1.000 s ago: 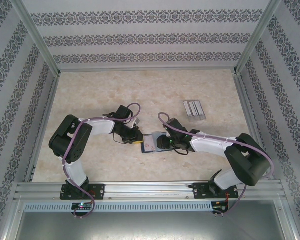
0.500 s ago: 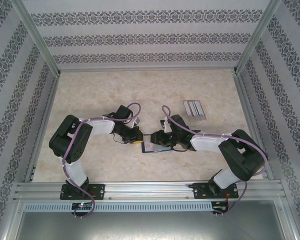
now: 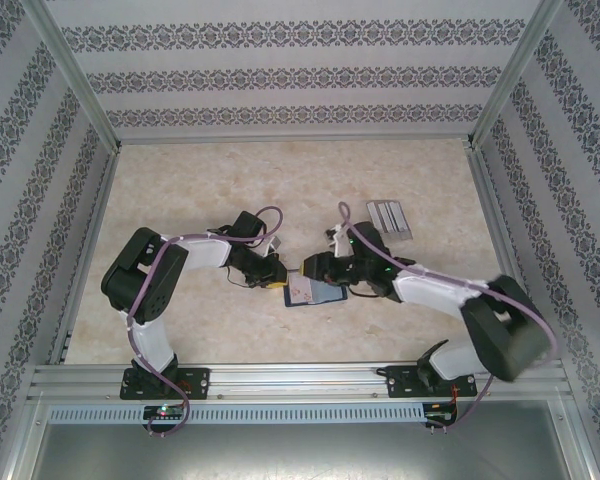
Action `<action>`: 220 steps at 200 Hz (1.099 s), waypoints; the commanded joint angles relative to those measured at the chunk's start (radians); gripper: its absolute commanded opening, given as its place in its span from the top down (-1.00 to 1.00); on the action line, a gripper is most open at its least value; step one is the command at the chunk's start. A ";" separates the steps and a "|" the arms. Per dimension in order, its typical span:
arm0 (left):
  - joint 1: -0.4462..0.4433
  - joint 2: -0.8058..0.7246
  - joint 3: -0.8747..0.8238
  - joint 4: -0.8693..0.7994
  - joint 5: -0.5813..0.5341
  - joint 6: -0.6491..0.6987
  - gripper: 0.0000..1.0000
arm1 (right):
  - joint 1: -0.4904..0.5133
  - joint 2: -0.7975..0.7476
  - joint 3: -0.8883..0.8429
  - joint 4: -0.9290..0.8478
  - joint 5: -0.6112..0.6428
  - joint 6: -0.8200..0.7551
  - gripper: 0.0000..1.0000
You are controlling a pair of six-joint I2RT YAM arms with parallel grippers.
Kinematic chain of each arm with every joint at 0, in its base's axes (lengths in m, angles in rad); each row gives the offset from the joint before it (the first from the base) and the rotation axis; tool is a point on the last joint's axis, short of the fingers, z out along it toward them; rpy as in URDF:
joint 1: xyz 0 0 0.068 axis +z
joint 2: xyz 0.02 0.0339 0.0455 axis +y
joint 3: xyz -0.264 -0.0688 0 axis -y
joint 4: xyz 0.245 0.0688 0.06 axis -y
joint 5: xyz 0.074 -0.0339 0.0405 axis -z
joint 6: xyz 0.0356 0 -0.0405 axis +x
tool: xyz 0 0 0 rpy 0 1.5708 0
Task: Put the credit cards into the card holder
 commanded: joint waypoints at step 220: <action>-0.008 0.064 0.027 -0.010 -0.007 0.023 0.70 | 0.052 0.038 -0.030 -0.346 0.342 -0.103 0.35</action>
